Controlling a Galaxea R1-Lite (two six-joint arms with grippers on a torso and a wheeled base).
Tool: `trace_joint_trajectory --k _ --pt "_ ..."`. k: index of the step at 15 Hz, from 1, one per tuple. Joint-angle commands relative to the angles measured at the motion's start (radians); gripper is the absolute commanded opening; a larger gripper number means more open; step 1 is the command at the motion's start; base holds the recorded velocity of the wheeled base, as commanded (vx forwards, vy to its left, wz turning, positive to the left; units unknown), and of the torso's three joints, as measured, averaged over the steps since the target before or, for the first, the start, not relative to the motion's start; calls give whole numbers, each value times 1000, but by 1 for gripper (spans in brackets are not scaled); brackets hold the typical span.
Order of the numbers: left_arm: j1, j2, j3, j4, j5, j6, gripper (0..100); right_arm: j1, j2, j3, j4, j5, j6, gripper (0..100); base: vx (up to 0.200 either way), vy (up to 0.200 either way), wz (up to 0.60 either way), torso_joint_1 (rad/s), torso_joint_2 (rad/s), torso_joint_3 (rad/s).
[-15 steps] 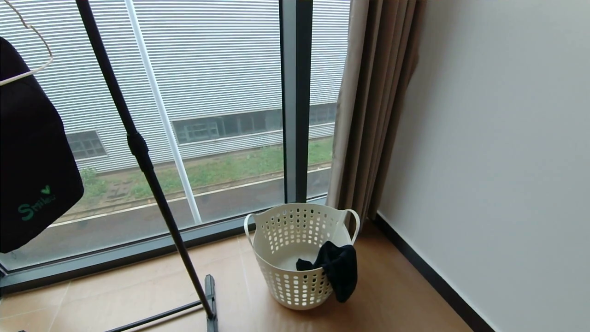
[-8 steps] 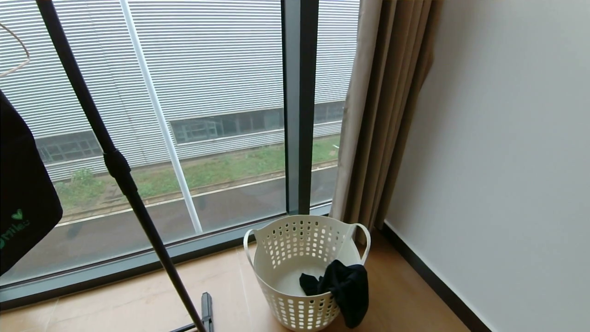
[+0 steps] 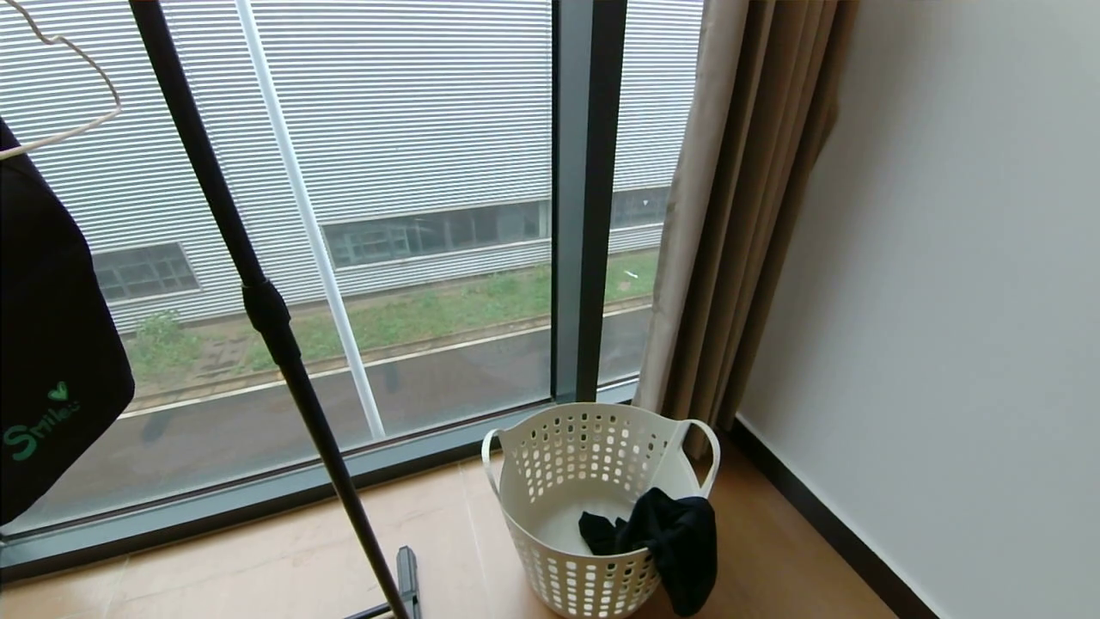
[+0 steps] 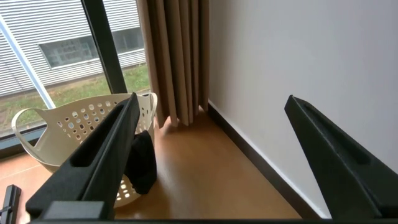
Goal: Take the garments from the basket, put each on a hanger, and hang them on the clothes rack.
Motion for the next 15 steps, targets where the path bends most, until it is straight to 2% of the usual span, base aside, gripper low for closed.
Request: trace_joint_trajectory --k 1,6,15 --pt "1 0 1 0 0 -2 100 0 0 0 0 0 1 100 0 0 0 0 0 0" --pt "1 0 -1 1 -1 -3 100 0 0 0 0 0 0 100 0 0 0 1 2 -42" --pt "1 0 -1 1 -1 -5 100 0 0 0 0 0 0 100 0 0 0 2 0 -185"
